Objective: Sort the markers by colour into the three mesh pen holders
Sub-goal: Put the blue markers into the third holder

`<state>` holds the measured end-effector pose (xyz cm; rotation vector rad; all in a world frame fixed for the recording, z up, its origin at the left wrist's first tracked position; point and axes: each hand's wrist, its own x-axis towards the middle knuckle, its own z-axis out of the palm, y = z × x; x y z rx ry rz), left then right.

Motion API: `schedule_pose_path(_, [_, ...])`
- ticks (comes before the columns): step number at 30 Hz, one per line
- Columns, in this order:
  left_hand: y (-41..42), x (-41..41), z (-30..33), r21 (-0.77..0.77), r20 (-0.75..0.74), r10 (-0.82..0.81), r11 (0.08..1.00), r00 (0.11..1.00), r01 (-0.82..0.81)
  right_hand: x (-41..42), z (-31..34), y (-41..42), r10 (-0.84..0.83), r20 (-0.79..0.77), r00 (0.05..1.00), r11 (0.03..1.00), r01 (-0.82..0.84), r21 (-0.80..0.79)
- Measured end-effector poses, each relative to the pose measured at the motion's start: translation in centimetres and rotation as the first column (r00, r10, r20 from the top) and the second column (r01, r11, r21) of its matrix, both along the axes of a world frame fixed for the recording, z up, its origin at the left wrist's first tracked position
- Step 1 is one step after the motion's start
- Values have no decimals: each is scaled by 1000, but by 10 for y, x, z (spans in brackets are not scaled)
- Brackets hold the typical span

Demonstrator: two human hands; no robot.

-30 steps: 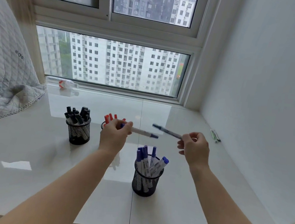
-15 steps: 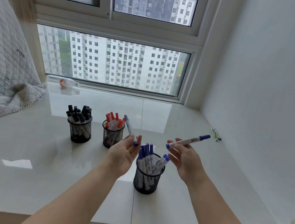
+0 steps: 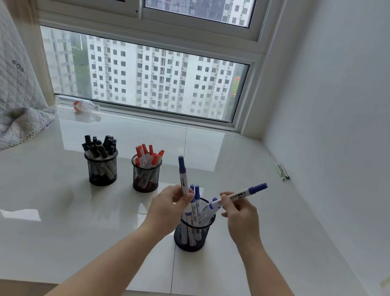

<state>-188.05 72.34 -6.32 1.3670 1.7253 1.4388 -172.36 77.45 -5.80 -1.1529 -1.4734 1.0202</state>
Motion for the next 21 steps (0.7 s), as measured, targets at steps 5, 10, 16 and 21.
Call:
schedule_pose_path(5, [-4,1,-10,22,-126,65,998,990,-63,-3,-14,-7,2,220,975,1000,-6,17])
schedule_pose_path(10, [-5,-2,-13,41,-167,128,992,978,-123,-7,-21,-10,-59,159,986,998,55,30])
schedule_pose_path(16, [-6,1,-14,70,-171,141,989,975,-131,-9,-21,-7,-106,184,977,988,82,132])
schedule_pose_path(21, [-8,0,-17,155,-300,127,984,945,-83,-6,-23,-9,-69,280,957,973,3,229])
